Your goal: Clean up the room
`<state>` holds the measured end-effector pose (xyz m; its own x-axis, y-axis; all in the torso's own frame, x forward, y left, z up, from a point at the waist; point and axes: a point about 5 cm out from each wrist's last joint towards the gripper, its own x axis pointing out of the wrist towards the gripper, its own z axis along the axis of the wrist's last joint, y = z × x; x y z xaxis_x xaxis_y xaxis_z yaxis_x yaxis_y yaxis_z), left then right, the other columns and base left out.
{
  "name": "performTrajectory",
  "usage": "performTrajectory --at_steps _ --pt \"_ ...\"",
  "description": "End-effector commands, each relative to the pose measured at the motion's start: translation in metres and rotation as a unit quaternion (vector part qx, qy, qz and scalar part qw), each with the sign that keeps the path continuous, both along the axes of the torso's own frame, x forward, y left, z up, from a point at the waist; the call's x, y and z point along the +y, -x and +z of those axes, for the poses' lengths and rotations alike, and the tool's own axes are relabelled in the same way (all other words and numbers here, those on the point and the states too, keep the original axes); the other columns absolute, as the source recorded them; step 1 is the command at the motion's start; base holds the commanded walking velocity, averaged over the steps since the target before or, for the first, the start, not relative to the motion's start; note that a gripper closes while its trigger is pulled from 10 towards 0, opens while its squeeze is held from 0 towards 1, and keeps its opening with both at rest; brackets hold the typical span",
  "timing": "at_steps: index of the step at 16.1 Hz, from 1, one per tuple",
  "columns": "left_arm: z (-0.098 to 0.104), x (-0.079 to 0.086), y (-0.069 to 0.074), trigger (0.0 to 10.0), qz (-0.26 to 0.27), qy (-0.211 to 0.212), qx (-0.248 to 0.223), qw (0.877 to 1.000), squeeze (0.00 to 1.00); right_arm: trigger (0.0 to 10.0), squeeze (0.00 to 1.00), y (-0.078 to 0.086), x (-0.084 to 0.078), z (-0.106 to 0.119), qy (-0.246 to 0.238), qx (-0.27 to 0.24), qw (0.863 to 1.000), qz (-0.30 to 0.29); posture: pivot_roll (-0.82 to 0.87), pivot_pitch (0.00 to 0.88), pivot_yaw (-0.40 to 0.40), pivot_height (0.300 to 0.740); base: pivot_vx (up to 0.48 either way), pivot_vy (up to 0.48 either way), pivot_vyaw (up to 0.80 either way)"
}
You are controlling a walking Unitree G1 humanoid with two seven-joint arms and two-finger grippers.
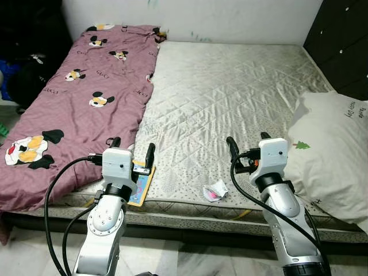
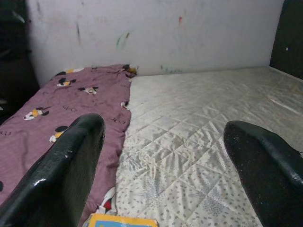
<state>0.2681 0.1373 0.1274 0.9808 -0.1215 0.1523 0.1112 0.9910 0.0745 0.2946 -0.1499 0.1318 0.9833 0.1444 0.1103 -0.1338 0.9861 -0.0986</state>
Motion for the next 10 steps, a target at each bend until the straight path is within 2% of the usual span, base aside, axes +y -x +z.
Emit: performTrajectory --at_steps 1,10 --pt "0.0019 -0.0007 -0.0001 10.0 -0.008 0.001 -0.006 1.000 0.00 10.0 0.00 -0.0003 -0.0015 -0.0023 -0.004 0.007 1.000 -0.004 -0.02 0.110 -0.008 0.740 0.281 0.000 0.00" --pt "-0.0005 -0.0057 0.0007 10.0 -0.024 0.008 0.002 1.000 0.00 10.0 0.00 -0.0014 -0.0012 -0.0054 -0.006 0.012 1.000 -0.006 -0.02 0.110 -0.006 0.740 0.320 0.000 0.00"
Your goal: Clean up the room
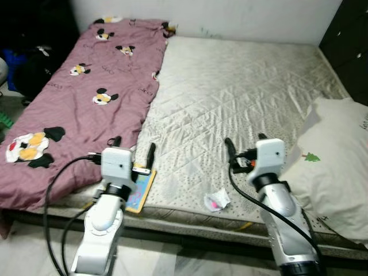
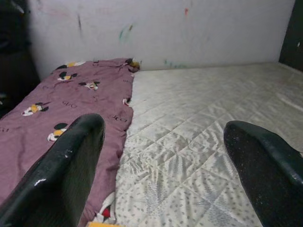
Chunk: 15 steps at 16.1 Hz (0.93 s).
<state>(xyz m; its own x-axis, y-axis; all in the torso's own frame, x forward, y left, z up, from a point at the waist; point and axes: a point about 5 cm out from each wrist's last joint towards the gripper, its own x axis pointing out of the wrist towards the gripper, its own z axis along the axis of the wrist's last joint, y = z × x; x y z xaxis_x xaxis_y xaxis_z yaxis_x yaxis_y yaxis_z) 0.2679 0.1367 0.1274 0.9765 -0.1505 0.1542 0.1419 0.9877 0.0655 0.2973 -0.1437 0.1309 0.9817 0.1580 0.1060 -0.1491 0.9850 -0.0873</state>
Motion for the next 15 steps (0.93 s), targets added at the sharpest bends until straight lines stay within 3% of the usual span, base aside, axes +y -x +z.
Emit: performTrajectory --at_steps 1,6,10,15 --pt "-0.002 -0.006 0.000 10.0 -0.011 0.003 0.008 1.000 0.00 10.0 0.00 0.001 -0.007 -0.004 -0.001 0.009 1.000 -0.013 -0.02 0.118 -0.006 0.740 0.000 0.000 0.00" --pt "-0.002 -0.013 0.000 10.0 -0.020 0.008 0.011 1.000 0.00 10.0 0.00 -0.002 -0.005 -0.005 0.002 0.010 1.000 -0.011 -0.01 0.118 -0.007 0.740 0.000 0.000 0.00" --pt "0.009 -0.014 -0.013 10.0 -0.026 -0.001 -0.013 1.000 0.00 10.0 0.00 -0.014 -0.001 0.005 0.003 -0.009 1.000 -0.012 -0.01 0.102 -0.007 0.740 0.000 0.000 -0.71" --pt "-0.001 -0.011 -0.008 10.0 -0.020 0.022 0.011 0.999 0.00 10.0 0.00 -0.013 0.000 0.002 0.008 -0.006 1.000 -0.007 -0.02 0.110 -0.006 0.740 0.000 0.000 -0.16"
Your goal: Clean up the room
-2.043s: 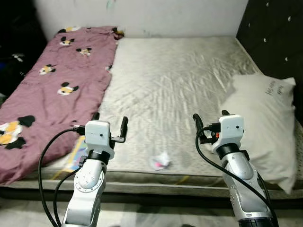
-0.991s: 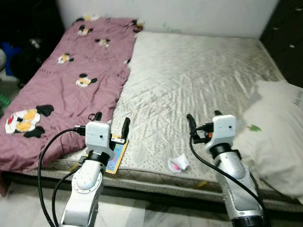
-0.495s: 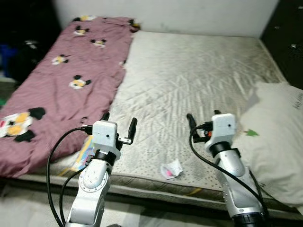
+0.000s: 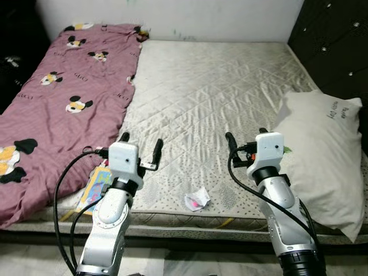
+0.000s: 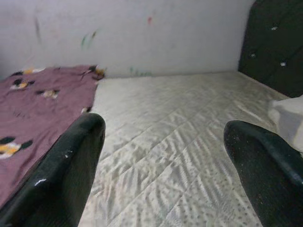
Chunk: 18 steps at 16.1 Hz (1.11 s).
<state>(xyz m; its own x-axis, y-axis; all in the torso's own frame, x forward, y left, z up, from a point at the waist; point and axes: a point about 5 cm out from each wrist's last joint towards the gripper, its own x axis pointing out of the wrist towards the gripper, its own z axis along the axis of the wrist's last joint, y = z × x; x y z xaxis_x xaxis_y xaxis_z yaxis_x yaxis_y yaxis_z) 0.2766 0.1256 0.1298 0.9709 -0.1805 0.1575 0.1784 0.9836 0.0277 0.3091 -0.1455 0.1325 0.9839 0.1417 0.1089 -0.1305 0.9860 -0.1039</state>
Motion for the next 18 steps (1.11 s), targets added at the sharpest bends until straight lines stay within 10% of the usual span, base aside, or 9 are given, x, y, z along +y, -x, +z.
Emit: performTrajectory --at_steps 1,9,18 --pt "-0.0033 -0.0002 0.0007 10.0 -0.002 0.003 0.009 1.000 0.00 10.0 0.00 -0.0008 0.0014 0.0007 0.000 -0.003 1.000 0.003 -0.02 0.110 -0.006 0.740 0.000 0.000 0.00" --pt "-0.0030 -0.0028 -0.0006 10.0 -0.009 0.007 0.010 1.000 0.00 10.0 0.00 -0.0015 0.0029 -0.0023 0.003 0.003 1.000 0.005 -0.02 0.114 -0.005 0.740 0.000 0.467 0.00" --pt "-0.0027 -0.0030 0.0006 10.0 -0.010 0.003 0.005 1.000 0.00 10.0 0.00 -0.0004 0.0050 -0.0023 -0.003 -0.001 1.000 0.015 -0.02 0.109 -0.002 0.740 0.000 0.000 0.00"
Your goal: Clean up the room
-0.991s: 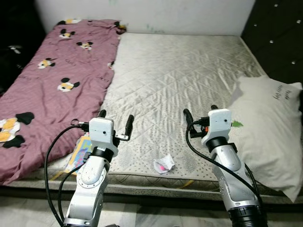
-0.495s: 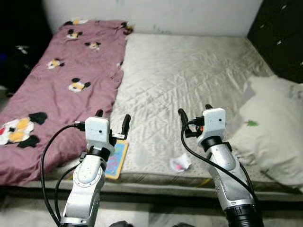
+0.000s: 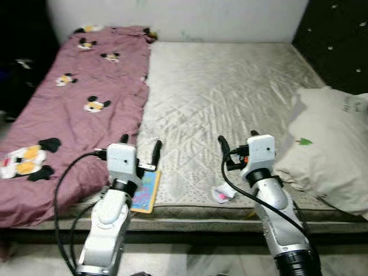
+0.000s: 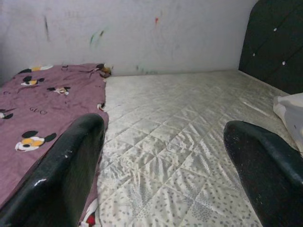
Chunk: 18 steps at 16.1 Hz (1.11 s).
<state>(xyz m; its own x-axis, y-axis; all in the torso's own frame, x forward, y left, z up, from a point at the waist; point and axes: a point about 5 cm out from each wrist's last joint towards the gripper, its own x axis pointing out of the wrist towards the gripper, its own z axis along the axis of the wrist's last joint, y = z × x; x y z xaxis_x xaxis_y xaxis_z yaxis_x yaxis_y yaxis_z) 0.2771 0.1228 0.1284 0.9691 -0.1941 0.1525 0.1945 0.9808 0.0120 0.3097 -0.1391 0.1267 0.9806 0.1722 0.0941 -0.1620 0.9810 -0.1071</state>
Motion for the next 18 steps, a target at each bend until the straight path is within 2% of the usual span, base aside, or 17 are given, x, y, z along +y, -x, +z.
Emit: performTrajectory --at_steps 1,2,9,10,12,16,18 --pt "-0.0025 0.0015 0.0016 10.0 0.005 -0.002 0.004 1.000 0.00 10.0 0.00 0.0001 -0.0024 0.0023 -0.007 -0.003 1.000 -0.002 -0.02 0.107 -0.004 0.740 0.000 0.000 0.00" --pt "-0.0027 0.0019 0.0016 10.0 0.006 -0.001 0.004 1.000 0.00 10.0 0.00 -0.0003 -0.0033 0.0016 -0.007 0.000 1.000 -0.005 -0.02 0.107 -0.004 0.740 0.000 0.000 0.00" --pt "-0.0042 0.0009 0.0016 10.0 0.008 0.025 0.025 0.999 0.00 10.0 0.00 0.0005 -0.0035 0.0005 -0.003 0.002 1.000 -0.006 -0.02 0.112 -0.001 0.740 0.000 0.000 -0.78" --pt "-0.0034 0.0016 0.0017 10.0 0.005 0.032 0.017 0.999 0.00 10.0 0.00 0.0006 -0.0034 0.0005 -0.005 0.002 1.000 -0.006 -0.02 0.115 -0.002 0.740 0.000 0.000 0.00" --pt "-0.0034 0.0031 0.0015 10.0 0.012 0.012 0.009 1.000 0.00 10.0 0.00 0.0010 -0.0024 0.0012 -0.007 -0.003 1.000 -0.002 -0.02 0.115 -0.002 0.740 0.000 0.000 0.00" --pt "-0.0015 0.0035 0.0010 10.0 0.014 0.016 0.009 1.000 0.00 10.0 0.00 0.0004 -0.0015 0.0021 -0.011 -0.002 1.000 0.004 -0.02 0.128 -0.003 0.740 0.000 0.000 0.00" --pt "-0.0012 0.0049 0.0009 10.0 0.020 0.020 0.010 1.000 0.00 10.0 0.00 0.0004 -0.0001 0.0017 -0.006 -0.001 1.000 0.006 -0.02 0.132 -0.002 0.710 0.000 0.000 0.00"
